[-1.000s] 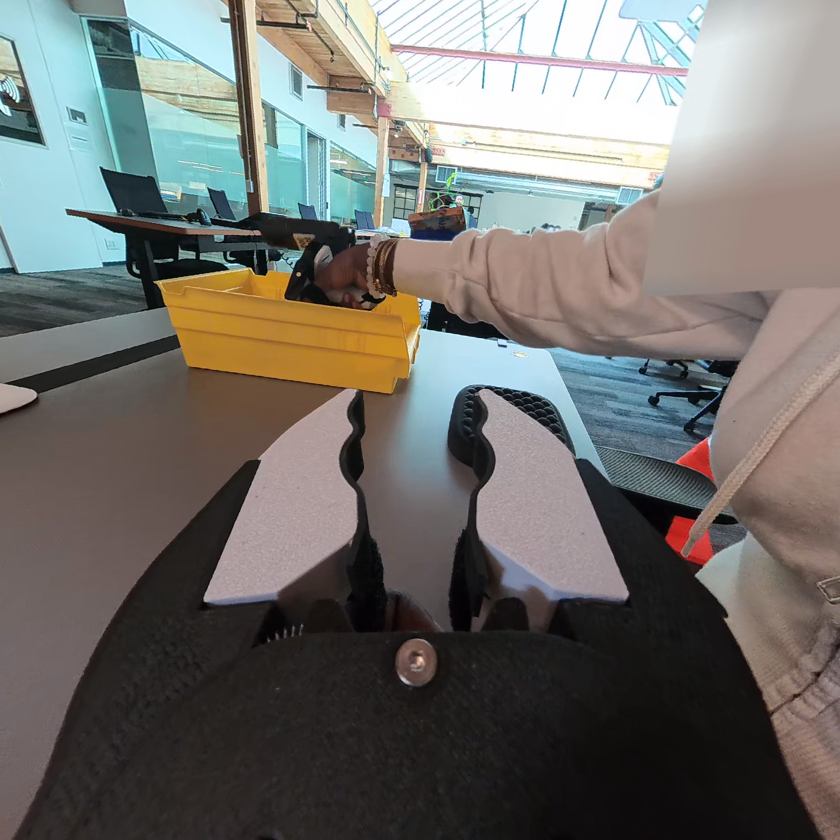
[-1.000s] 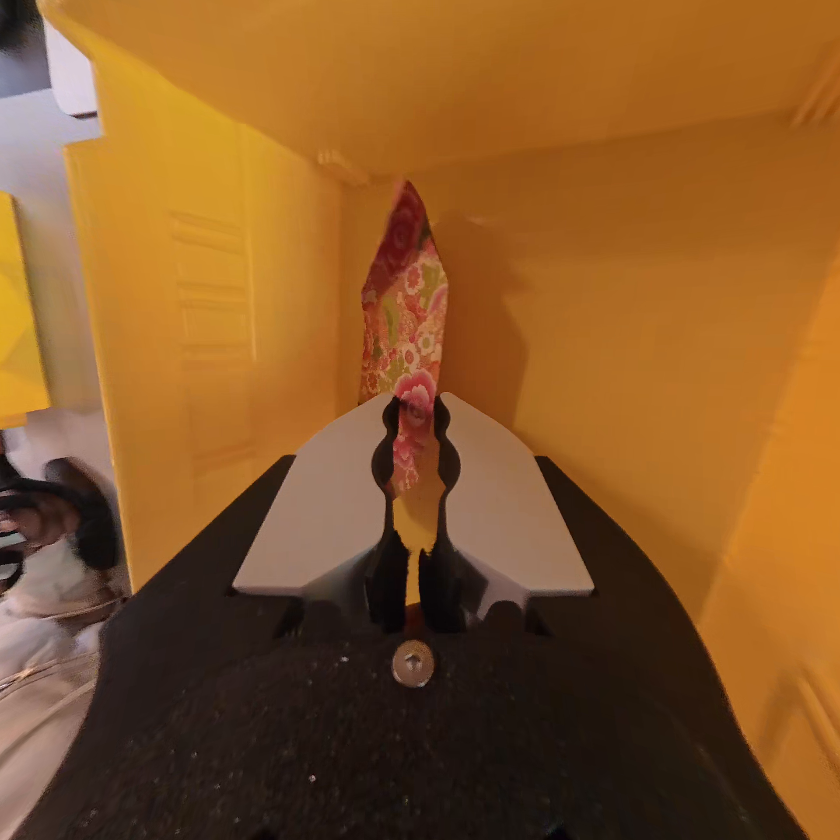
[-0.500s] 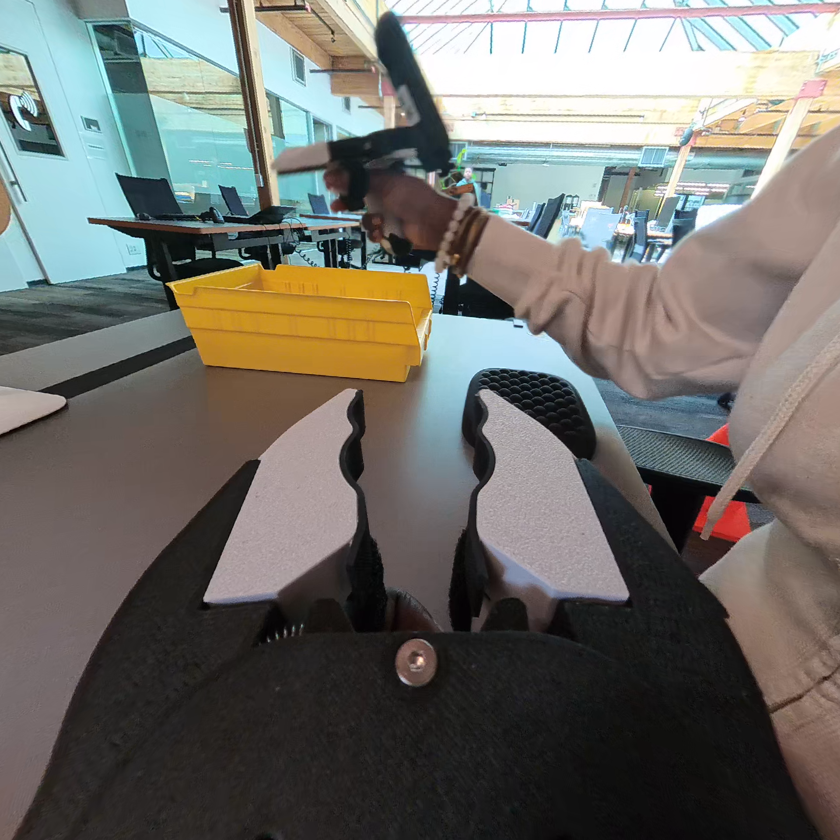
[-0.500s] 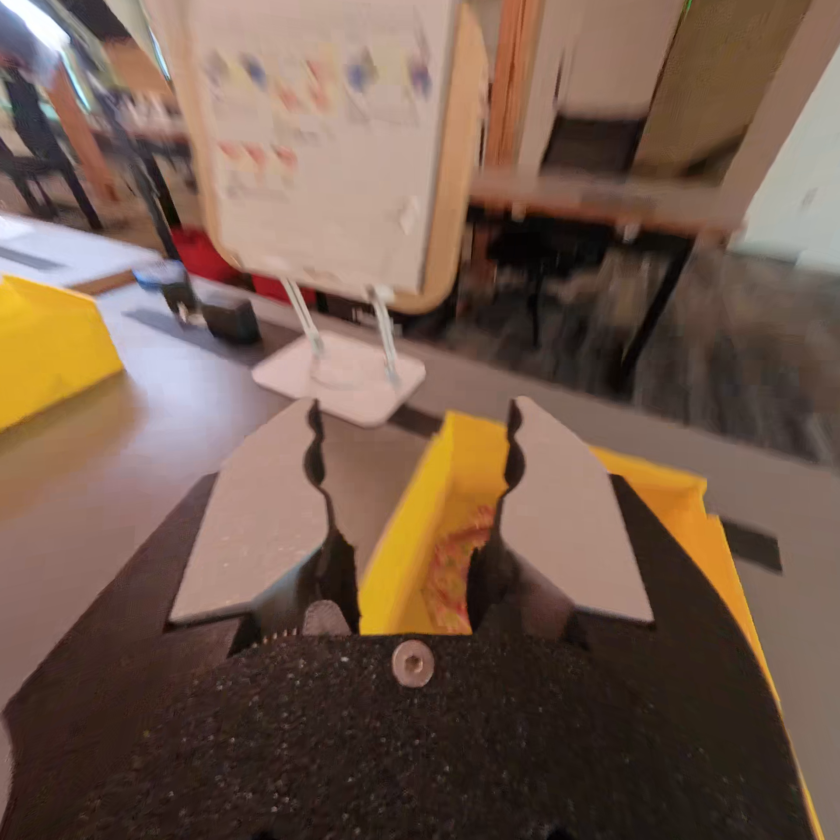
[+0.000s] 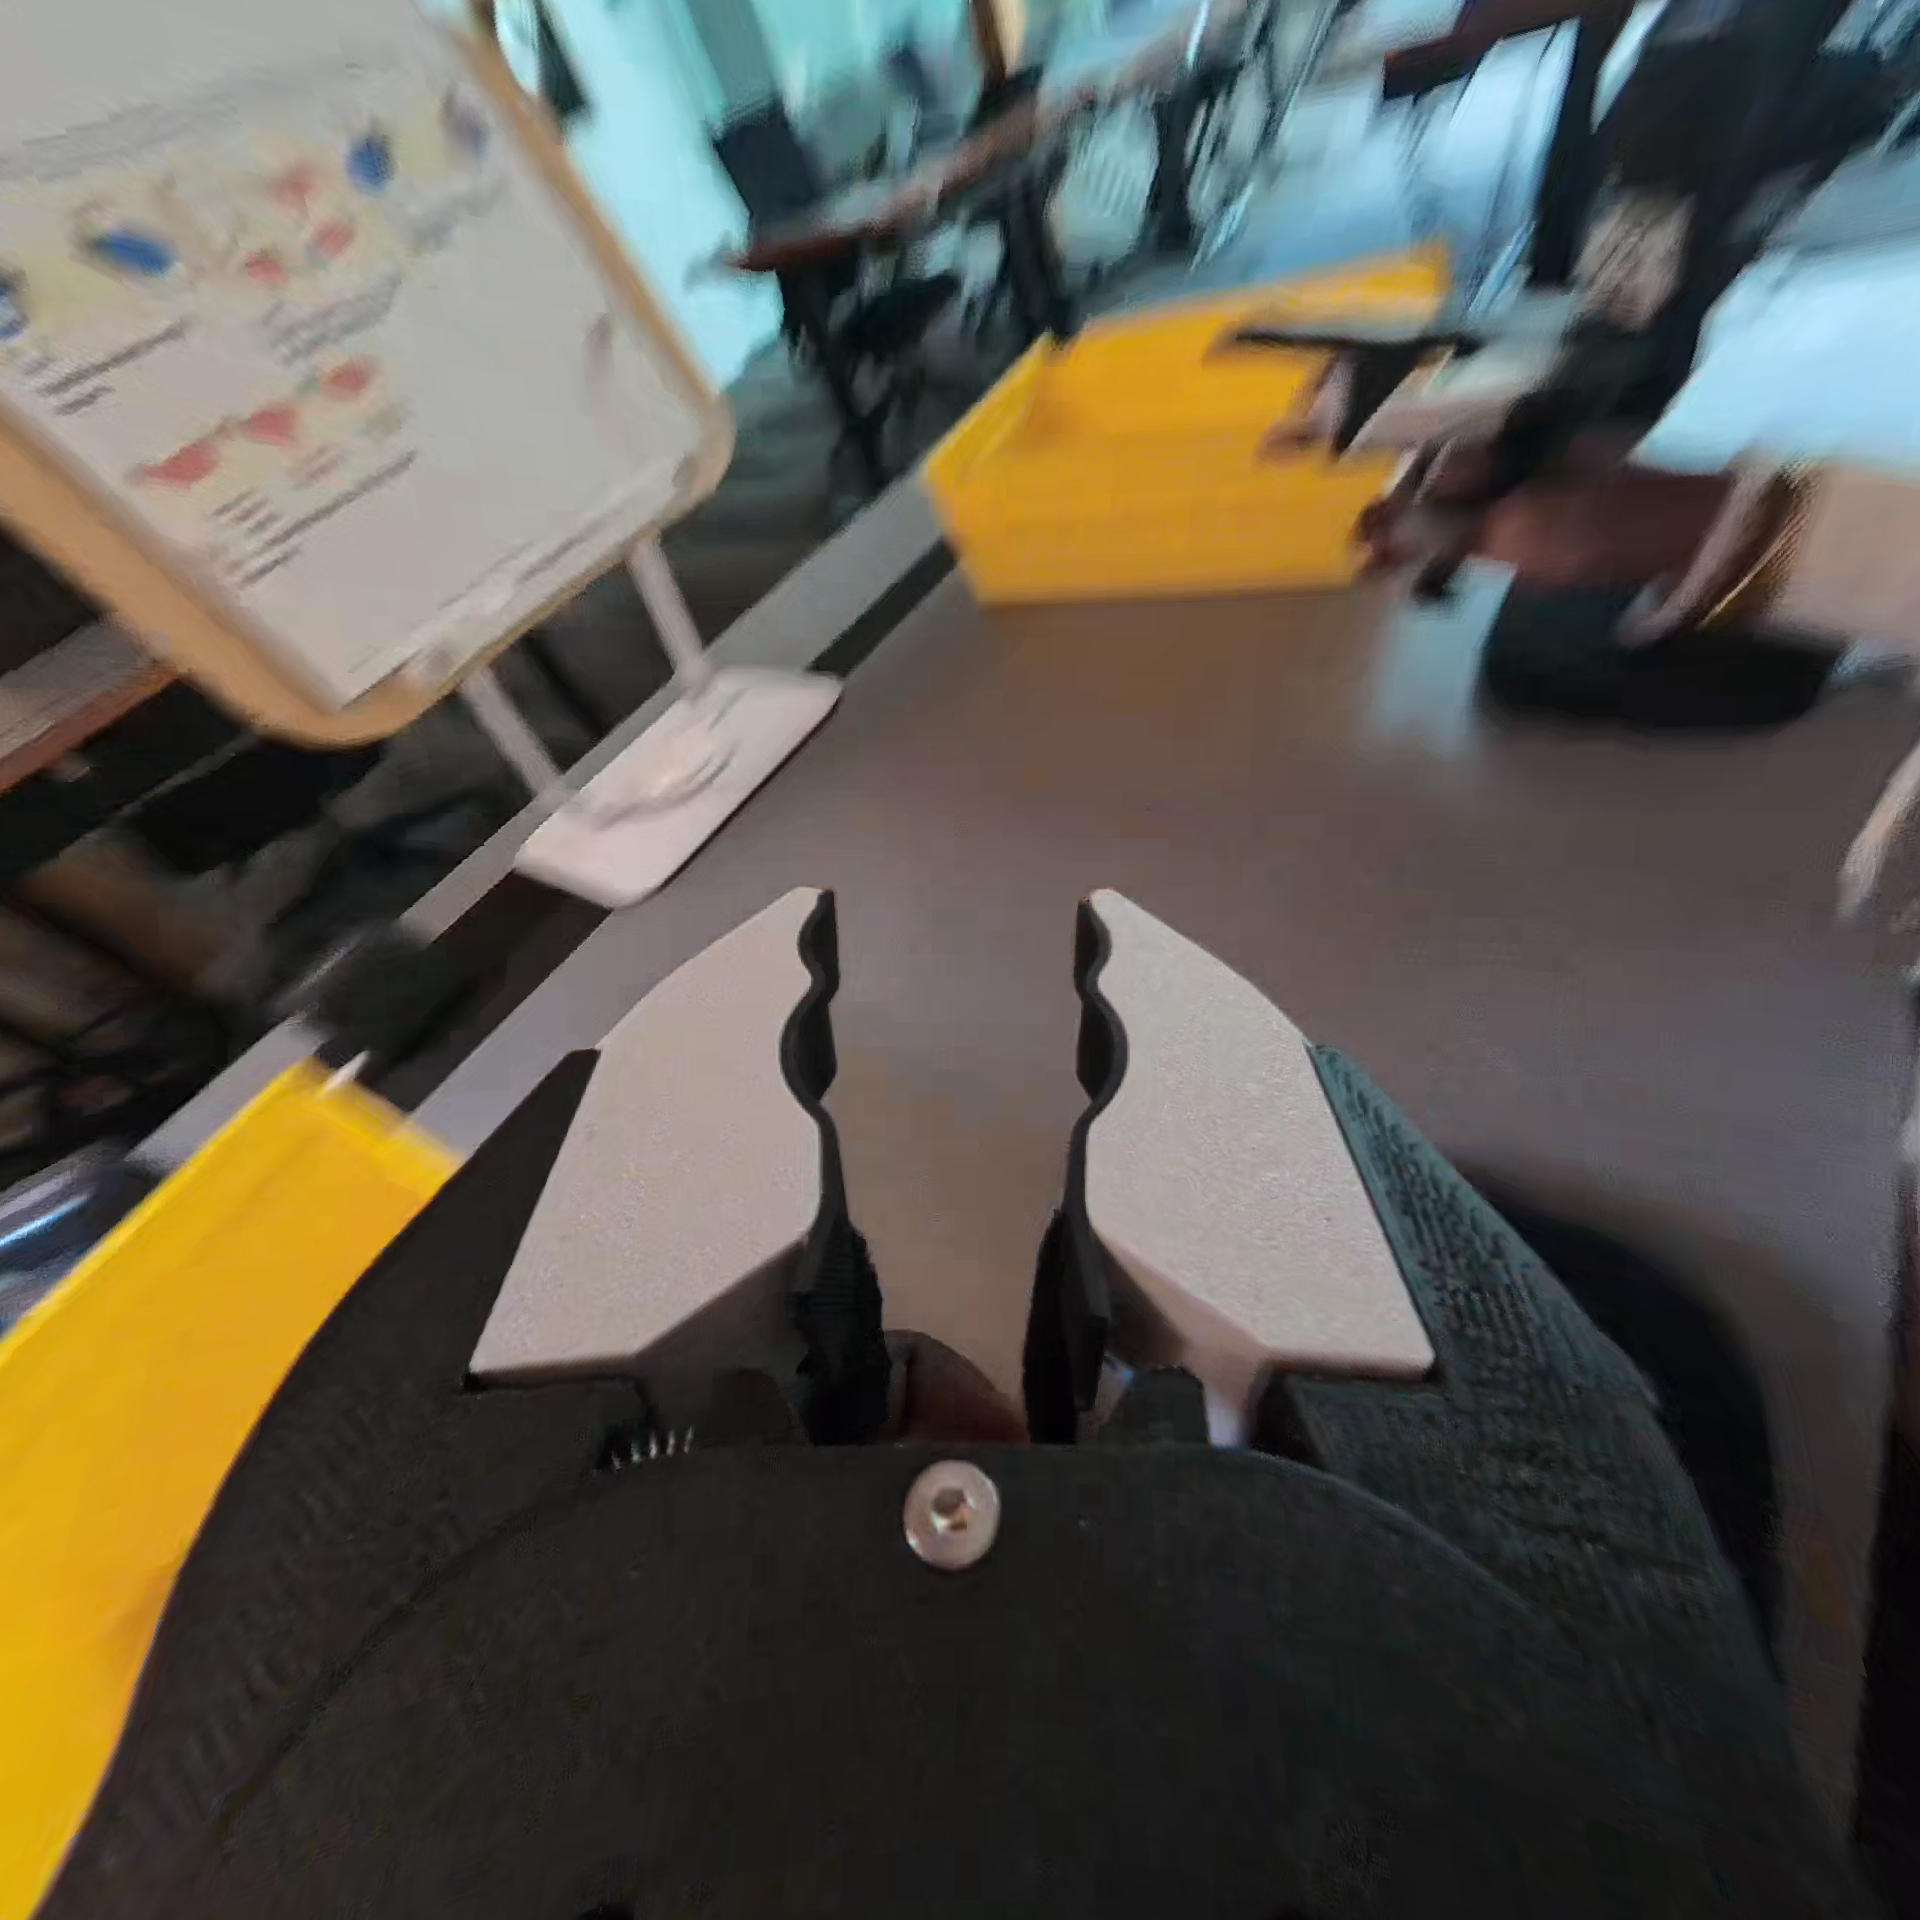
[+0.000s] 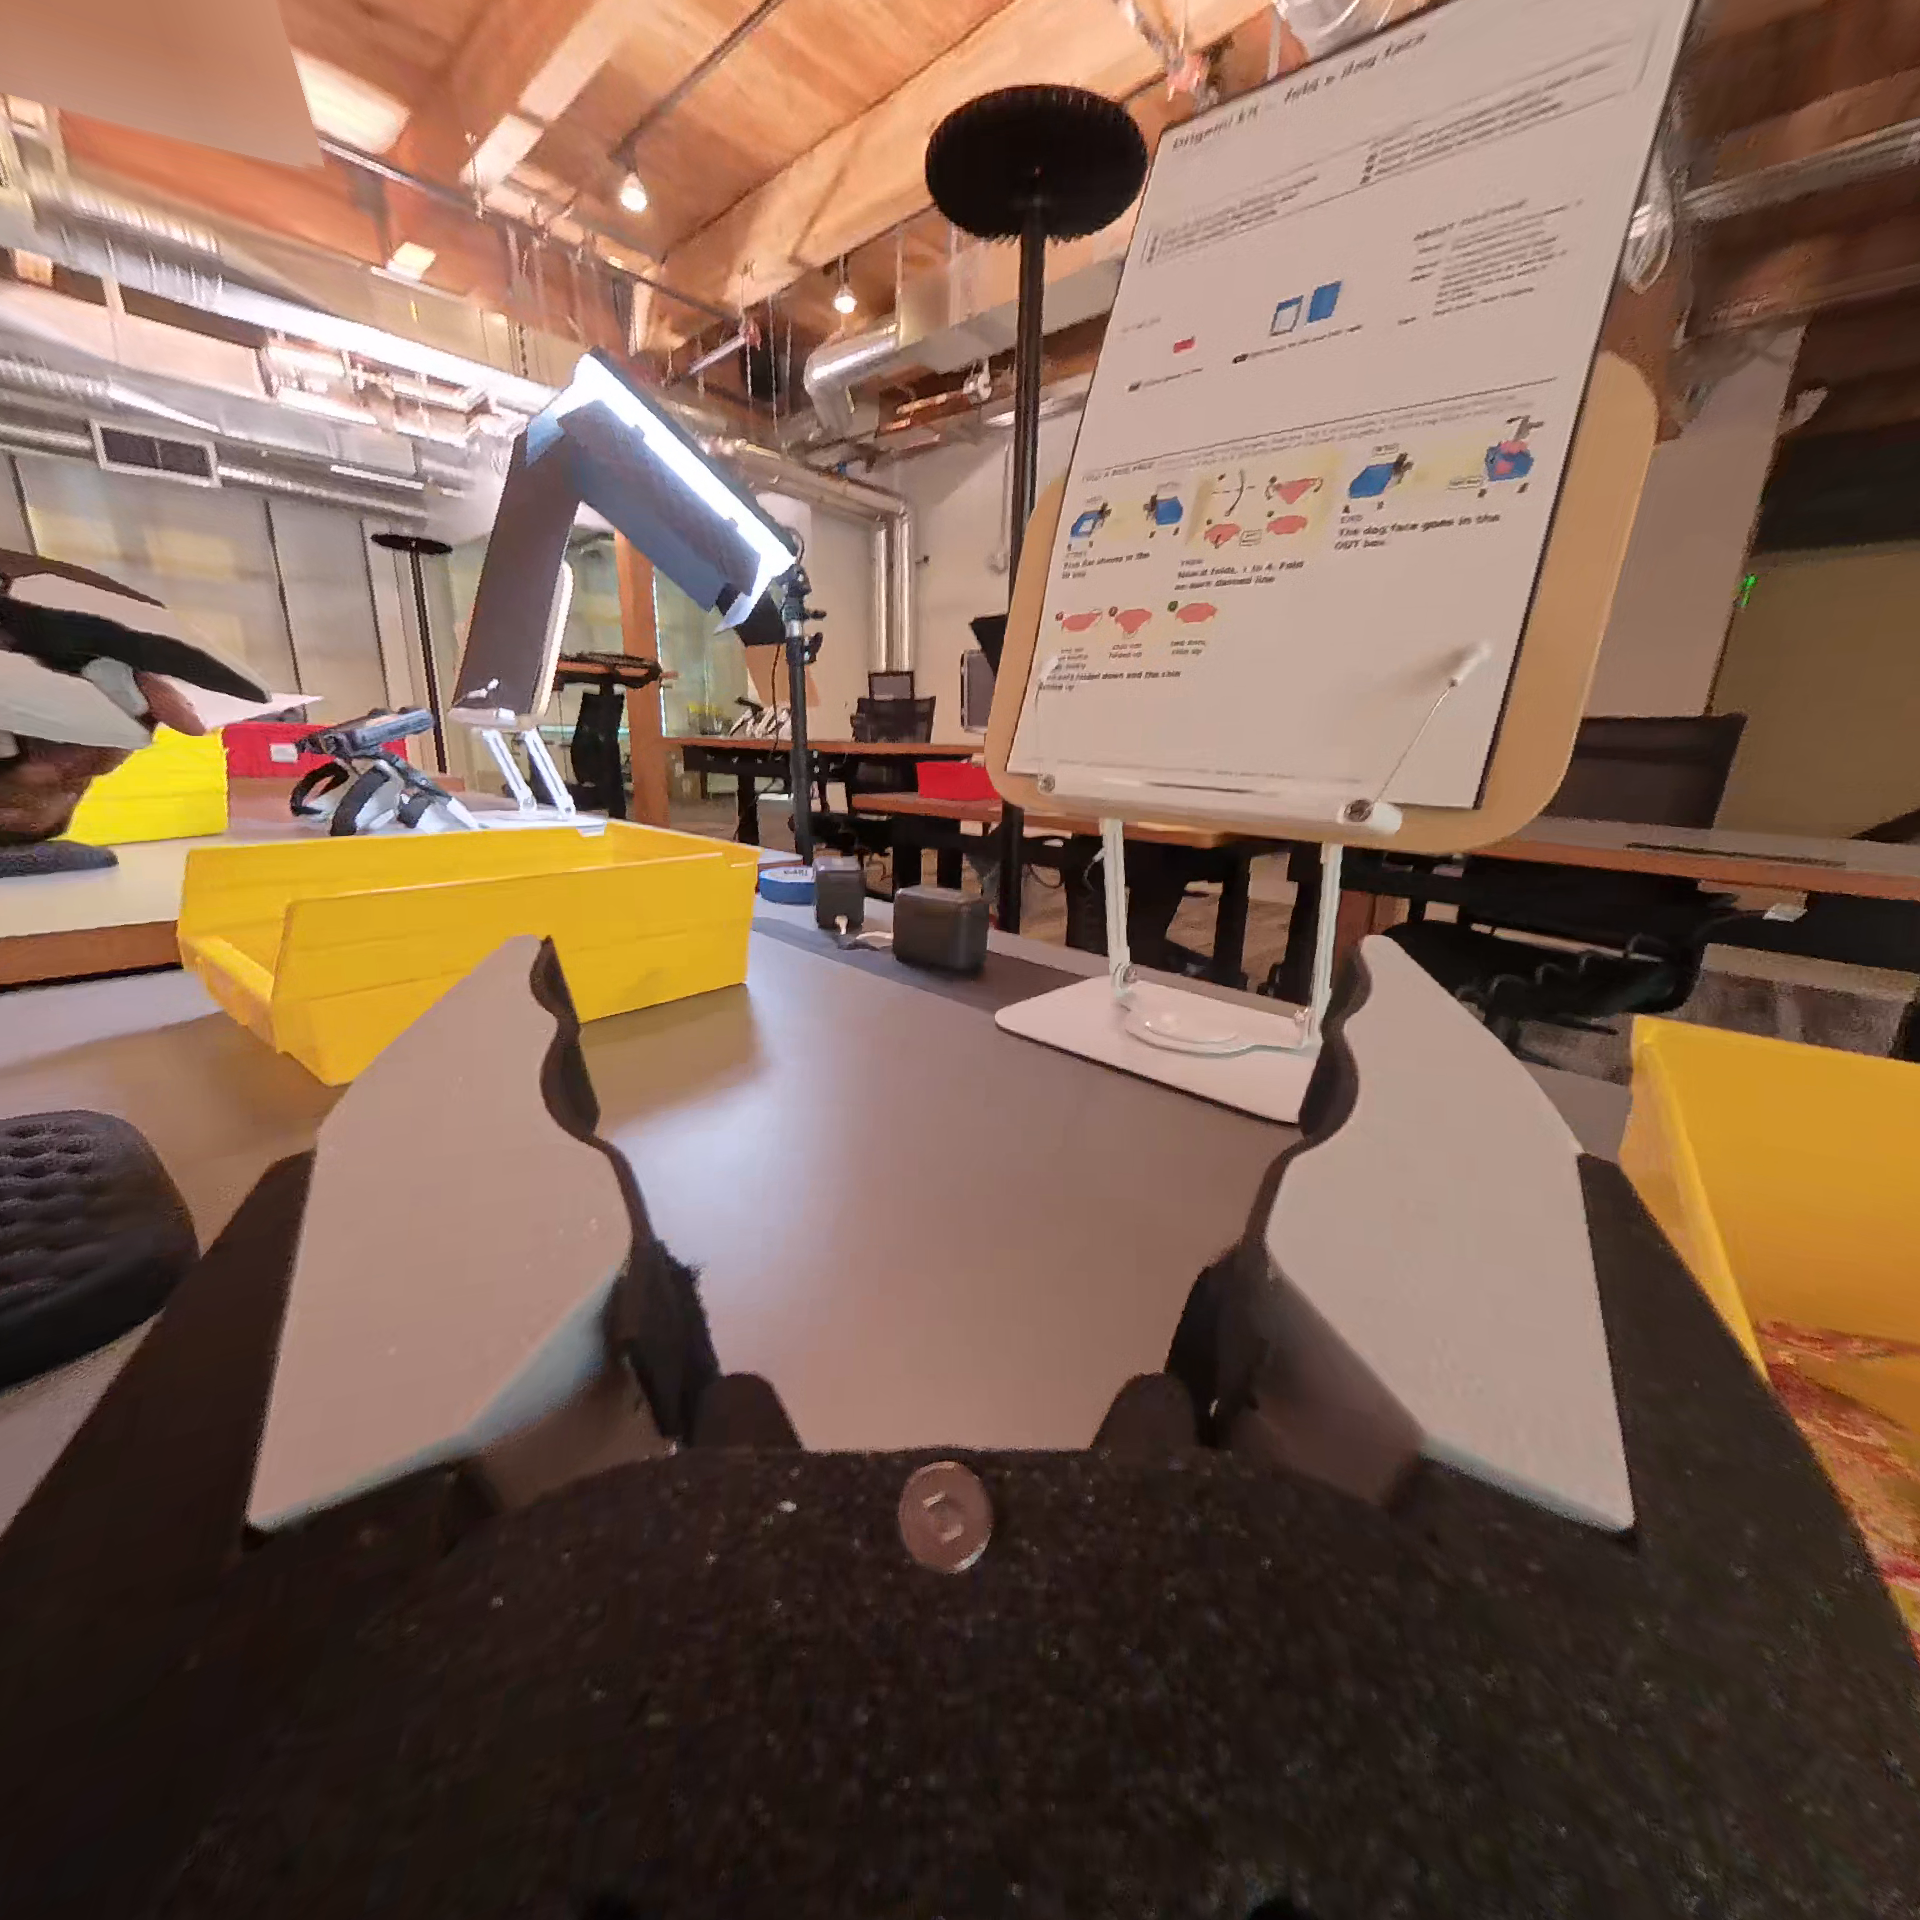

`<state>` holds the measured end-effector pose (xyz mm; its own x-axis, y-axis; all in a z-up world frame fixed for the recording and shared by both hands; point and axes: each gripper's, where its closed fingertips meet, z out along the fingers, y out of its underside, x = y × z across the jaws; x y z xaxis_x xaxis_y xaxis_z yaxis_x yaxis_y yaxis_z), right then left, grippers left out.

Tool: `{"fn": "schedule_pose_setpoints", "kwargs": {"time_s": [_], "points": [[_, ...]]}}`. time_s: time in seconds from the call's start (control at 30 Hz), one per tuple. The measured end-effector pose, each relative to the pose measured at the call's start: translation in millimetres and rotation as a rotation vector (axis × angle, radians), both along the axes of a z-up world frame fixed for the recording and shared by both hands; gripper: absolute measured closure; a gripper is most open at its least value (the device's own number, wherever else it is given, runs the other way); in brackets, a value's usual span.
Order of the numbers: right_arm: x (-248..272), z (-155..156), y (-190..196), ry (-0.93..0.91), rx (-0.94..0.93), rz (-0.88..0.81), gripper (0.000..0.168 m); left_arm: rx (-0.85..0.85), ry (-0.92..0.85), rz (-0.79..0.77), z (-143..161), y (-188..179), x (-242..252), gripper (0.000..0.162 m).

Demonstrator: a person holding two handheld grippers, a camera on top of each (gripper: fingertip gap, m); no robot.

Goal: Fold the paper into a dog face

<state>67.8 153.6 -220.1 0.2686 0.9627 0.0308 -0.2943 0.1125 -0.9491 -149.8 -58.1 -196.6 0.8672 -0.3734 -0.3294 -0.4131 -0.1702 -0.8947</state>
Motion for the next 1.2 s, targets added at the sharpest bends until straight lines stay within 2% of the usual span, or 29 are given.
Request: {"fn": "schedule_pose_setpoints", "kwargs": {"time_s": [0.07, 0.17, 0.3, 0.4, 0.53, 0.73, 0.87, 1.2], "points": [[6, 6, 0, 0.029, 0.030, -0.010, 0.041, -0.100, 0.127, 0.123, -2, -15, -62, 0.126], [11, 10, 4, 0.061, 0.057, -0.026, 0.049, -0.376, 0.255, 0.118, -41, -27, -113, 0.132], [13, 3, 10, 0.041, 0.044, -0.051, 0.051, -0.610, 0.423, 0.023, -102, -24, -137, 0.133], [18, 5, 15, 0.053, 0.053, -0.077, 0.054, -0.673, 0.356, 0.002, -129, -12, -145, 0.133], [23, 4, 18, 0.055, 0.054, -0.103, 0.057, -0.729, 0.406, -0.010, -151, -9, -160, 0.129], [26, 6, 19, 0.071, 0.050, -0.105, 0.059, -0.768, 0.474, -0.114, -165, -11, -165, 0.127], [30, 8, 20, 0.095, 0.038, -0.109, 0.061, -0.730, 0.532, -0.159, -168, -10, -168, 0.128], [32, 10, 20, 0.113, 0.033, -0.103, 0.063, -0.692, 0.528, -0.206, -170, -9, -167, 0.134]]}}
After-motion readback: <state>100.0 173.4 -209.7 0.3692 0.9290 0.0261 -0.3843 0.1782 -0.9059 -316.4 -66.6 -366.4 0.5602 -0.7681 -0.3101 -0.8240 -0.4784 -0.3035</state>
